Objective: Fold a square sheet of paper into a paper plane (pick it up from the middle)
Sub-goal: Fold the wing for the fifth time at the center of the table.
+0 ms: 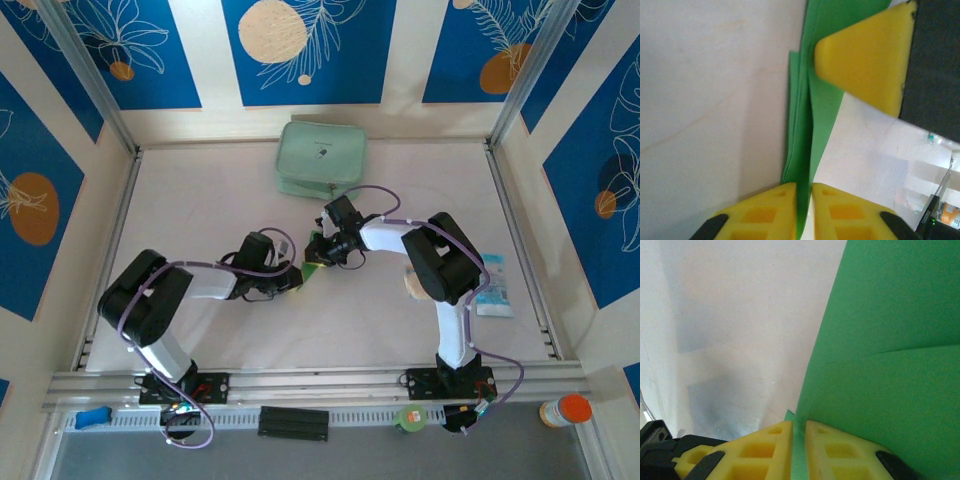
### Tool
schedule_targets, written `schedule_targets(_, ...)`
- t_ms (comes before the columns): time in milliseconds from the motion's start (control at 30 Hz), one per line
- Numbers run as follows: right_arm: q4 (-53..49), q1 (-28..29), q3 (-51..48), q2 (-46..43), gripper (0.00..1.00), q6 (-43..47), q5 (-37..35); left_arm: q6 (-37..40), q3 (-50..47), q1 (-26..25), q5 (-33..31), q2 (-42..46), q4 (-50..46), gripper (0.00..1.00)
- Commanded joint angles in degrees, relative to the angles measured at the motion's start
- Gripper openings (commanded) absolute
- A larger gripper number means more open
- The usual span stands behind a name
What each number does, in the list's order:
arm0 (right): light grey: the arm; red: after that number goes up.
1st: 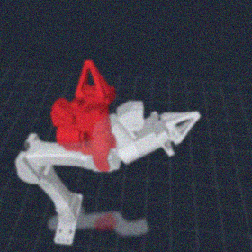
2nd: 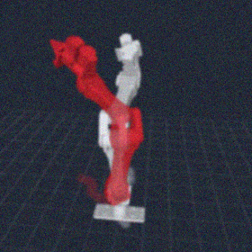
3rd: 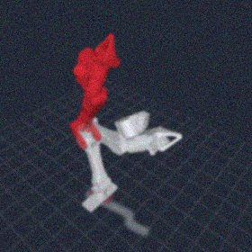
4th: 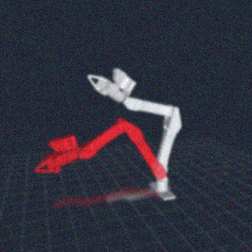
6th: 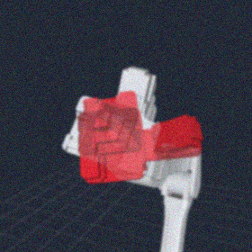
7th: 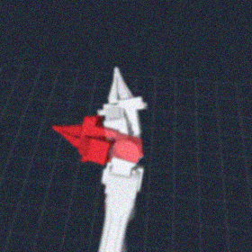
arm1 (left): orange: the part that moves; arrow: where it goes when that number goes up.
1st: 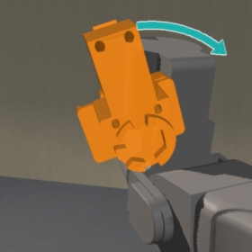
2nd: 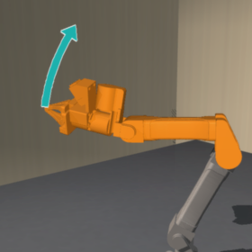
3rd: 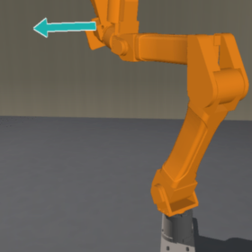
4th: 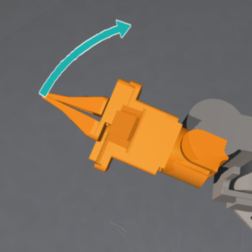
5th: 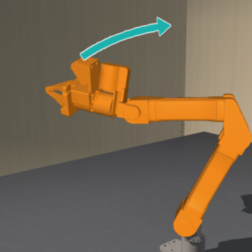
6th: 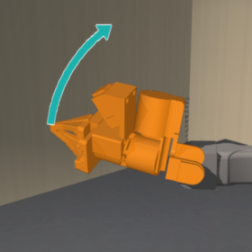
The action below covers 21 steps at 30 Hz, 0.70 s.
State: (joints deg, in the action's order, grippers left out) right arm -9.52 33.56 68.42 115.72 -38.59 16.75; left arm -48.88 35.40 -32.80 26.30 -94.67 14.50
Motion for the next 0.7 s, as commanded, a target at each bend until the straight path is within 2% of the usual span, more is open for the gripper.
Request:
schedule_targets(0,-3.8,-0.5,-0.2,3.0,0.17,0.2,-3.3,2.0,1.1,-0.4,-3.9,4.6,-10.3,0.22)
schedule_targets(133,-4.1,-0.4,0.0,3.2,0.16,0.1,-3.3,4.0,3.4,-0.5,-8.3,9.6,-14.9,0.25)
schedule_targets(233,-4.2,-0.4,0.1,3.4,0.16,0.2,-3.1,3.8,4.2,-2.0,-8.6,10.4,-12.7,0.24)
schedule_targets(400,-4.5,-0.5,0.4,3.9,0.16,0.0,-2.9,3.5,6.6,-4.1,-7.9,6.7,-9.2,0.18)
schedule_targets(667,-5.4,-0.6,0.7,4.1,0.16,0.1,-3.1,3.7,9.7,-4.4,-5.2,0.1,-8.2,0.12)
